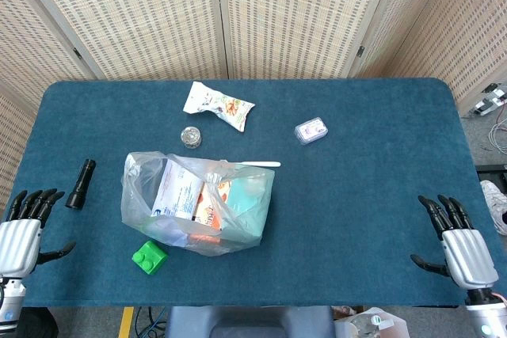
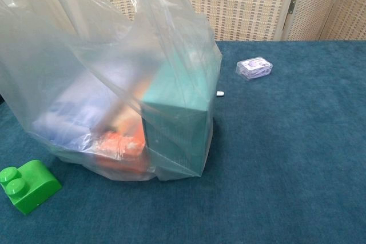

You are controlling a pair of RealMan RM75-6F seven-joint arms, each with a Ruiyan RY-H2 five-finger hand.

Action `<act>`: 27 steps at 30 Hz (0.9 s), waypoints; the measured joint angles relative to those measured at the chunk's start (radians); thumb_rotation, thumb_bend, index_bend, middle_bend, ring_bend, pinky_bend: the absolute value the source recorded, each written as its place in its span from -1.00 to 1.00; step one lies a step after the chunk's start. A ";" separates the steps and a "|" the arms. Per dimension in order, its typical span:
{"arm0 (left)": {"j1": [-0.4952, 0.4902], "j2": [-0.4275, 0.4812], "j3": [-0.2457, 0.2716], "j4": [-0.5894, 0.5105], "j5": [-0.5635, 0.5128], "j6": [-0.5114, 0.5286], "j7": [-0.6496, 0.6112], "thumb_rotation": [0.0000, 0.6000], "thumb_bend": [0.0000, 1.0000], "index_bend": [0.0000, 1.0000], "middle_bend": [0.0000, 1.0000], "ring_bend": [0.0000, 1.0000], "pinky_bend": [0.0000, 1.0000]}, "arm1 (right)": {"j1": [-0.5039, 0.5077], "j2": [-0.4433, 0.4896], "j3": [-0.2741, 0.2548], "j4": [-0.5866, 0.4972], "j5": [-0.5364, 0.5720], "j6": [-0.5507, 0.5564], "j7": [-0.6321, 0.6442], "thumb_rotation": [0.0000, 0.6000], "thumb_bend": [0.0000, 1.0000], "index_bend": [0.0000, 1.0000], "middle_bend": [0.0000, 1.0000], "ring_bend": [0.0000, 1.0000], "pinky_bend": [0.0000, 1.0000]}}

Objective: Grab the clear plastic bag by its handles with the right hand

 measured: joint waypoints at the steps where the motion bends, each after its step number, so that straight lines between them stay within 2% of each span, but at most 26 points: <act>1: -0.001 -0.001 0.000 0.002 -0.001 -0.002 -0.001 1.00 -1.00 -0.67 -0.75 -0.79 -1.00 | 0.001 0.000 0.000 0.000 -0.001 -0.001 0.000 1.00 -0.95 -1.00 -0.71 -0.99 -0.89; 13: -0.025 -0.005 -0.016 0.035 0.044 0.001 -0.077 1.00 -1.00 -0.67 -0.75 -0.78 -1.00 | -0.002 0.006 0.002 -0.011 -0.010 0.014 0.002 1.00 -0.95 -1.00 -0.71 -0.99 -0.89; 22: -0.098 0.009 -0.071 0.103 0.113 -0.002 -0.316 1.00 -1.00 -0.67 -0.75 -0.77 -1.00 | 0.004 0.015 -0.007 -0.023 -0.021 -0.001 0.007 1.00 -0.95 -1.00 -0.71 -0.99 -0.89; 27: -0.171 0.003 -0.134 0.142 0.150 0.010 -0.452 1.00 -1.00 -0.67 -0.75 -0.77 -1.00 | 0.003 0.014 -0.010 -0.028 -0.024 -0.002 0.002 1.00 -0.94 -1.00 -0.71 -0.99 -0.89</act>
